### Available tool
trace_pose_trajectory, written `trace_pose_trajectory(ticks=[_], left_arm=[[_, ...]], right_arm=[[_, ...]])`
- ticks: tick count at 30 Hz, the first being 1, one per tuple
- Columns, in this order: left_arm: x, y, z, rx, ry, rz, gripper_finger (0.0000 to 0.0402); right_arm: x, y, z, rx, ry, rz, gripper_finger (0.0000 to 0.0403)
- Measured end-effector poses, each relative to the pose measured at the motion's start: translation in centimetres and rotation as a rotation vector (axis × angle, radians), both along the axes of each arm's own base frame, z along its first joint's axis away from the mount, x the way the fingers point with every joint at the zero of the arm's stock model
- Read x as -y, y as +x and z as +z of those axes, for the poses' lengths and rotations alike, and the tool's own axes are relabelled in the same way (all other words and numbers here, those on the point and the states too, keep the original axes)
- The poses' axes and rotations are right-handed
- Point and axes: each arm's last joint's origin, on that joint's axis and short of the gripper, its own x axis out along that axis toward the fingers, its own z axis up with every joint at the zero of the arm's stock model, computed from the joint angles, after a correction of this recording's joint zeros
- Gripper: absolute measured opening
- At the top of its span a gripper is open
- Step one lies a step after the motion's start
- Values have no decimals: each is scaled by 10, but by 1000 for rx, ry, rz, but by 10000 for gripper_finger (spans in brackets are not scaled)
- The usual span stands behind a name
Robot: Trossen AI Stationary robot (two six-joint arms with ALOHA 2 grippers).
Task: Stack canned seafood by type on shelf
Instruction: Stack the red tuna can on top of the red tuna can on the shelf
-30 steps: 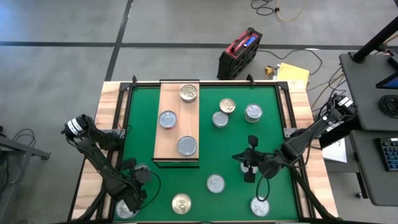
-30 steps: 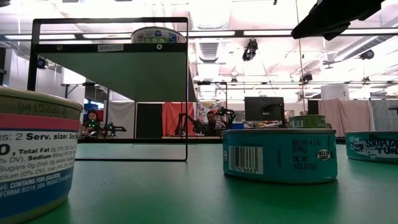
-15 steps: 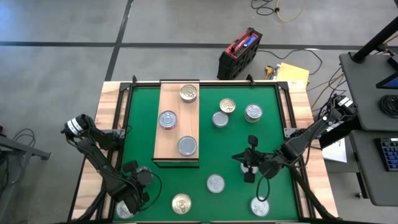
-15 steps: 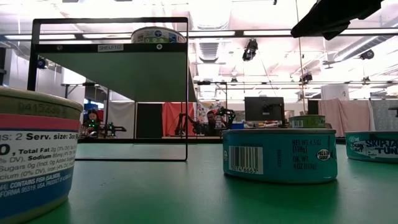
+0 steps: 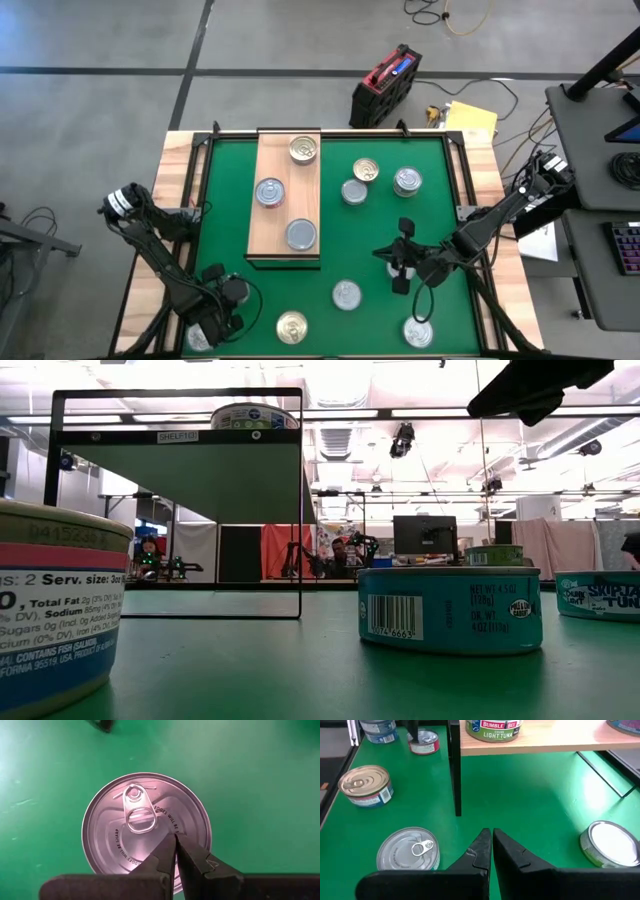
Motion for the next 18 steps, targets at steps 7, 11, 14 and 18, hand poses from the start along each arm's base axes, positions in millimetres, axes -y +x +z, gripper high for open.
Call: trace_pose_trajectory(ticks=[7, 11, 14, 18], left_arm=[[3, 2, 0, 21, -35, 4, 0], [5, 3, 0, 34, -53, -7, 0], [6, 4, 0, 40, -59, -37, 0], [6, 4, 1, 41, -56, -67, 0]], right_arm=[[0, 0, 0, 12, 70, -40, 9], [0, 0, 0, 22, 129, -70, 9], [-1, 0, 1, 35, 166, -87, 9], [-3, 3, 5, 88, 202, -82, 9]])
